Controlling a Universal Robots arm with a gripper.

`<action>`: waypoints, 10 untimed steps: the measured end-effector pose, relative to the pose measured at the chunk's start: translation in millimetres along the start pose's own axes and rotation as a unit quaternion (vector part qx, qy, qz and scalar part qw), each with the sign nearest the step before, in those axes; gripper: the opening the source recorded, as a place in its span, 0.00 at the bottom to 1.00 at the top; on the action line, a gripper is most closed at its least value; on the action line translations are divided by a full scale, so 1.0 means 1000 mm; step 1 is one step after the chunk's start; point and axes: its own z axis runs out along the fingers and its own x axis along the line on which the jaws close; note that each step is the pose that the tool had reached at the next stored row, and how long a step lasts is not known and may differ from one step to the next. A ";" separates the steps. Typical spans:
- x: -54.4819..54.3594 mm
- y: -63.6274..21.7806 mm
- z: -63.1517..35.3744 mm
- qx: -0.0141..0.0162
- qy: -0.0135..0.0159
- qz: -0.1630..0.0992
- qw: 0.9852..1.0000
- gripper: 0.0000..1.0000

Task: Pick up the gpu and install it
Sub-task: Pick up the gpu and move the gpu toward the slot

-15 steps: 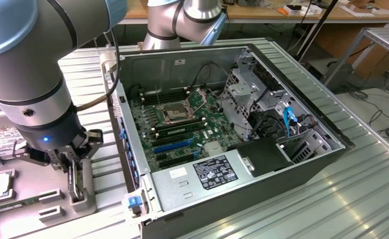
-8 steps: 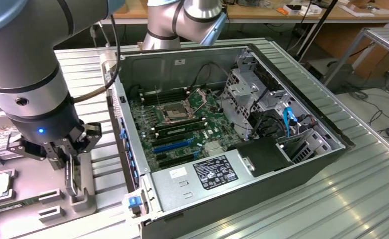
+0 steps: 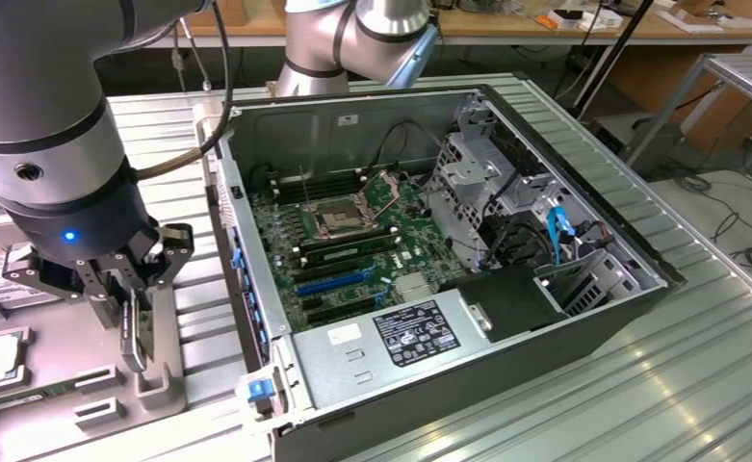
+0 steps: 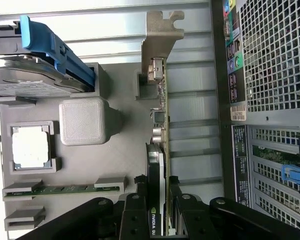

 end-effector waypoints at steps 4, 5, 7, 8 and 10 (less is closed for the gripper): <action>0.000 0.0000 -0.0001 0.000 0.000 0.000 1.000 0.27; 0.000 0.0000 -0.0002 0.000 0.000 0.000 1.000 0.27; 0.000 0.0000 -0.0002 0.000 0.000 0.000 1.000 0.27; 0.000 0.0000 -0.0006 0.000 0.000 0.000 1.000 0.27; 0.000 0.0001 -0.0030 0.000 0.000 0.000 1.000 0.27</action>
